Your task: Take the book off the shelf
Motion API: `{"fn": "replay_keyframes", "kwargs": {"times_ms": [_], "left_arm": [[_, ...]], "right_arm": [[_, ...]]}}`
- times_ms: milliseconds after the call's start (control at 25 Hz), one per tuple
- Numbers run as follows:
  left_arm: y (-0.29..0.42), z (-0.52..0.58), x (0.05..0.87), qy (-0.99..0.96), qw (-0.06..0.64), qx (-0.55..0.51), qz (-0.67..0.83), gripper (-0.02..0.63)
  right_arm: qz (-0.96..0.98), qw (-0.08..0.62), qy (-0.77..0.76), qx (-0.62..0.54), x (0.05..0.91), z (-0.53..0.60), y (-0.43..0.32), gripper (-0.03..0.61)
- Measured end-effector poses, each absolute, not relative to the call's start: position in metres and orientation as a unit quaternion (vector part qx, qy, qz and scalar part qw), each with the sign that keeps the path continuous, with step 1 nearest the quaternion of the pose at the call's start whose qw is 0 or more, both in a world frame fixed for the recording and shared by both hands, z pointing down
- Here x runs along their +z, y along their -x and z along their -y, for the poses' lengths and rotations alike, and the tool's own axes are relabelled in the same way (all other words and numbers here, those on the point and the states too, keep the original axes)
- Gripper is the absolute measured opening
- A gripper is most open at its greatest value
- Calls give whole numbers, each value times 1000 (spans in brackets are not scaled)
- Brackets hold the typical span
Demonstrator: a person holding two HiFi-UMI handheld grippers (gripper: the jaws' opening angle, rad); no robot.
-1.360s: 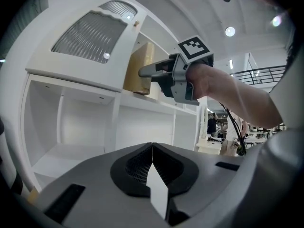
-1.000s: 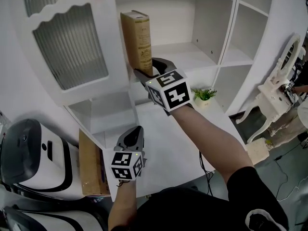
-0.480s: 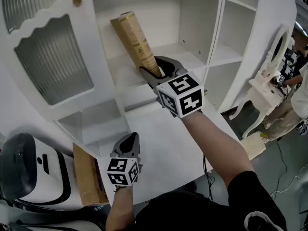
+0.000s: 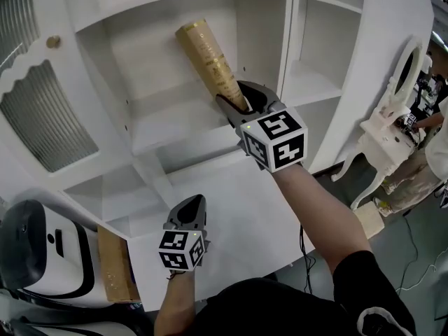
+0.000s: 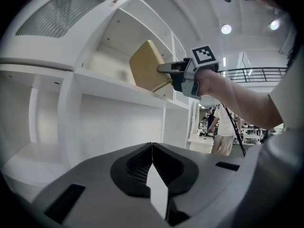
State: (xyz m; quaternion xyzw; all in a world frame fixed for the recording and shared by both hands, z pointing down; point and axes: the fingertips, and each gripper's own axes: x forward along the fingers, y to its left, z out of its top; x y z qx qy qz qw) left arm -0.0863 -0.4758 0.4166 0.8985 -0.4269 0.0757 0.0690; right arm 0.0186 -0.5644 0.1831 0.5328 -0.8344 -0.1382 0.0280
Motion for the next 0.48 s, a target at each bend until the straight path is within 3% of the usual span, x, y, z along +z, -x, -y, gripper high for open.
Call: {"fn": "replay_keyframes", "kwargs": {"times_ms": [480], "left_arm": [[-21, 484, 415, -910, 63, 99, 397, 9]], "right_arm": [[830, 23, -547, -107, 204, 573, -117, 207]]}}
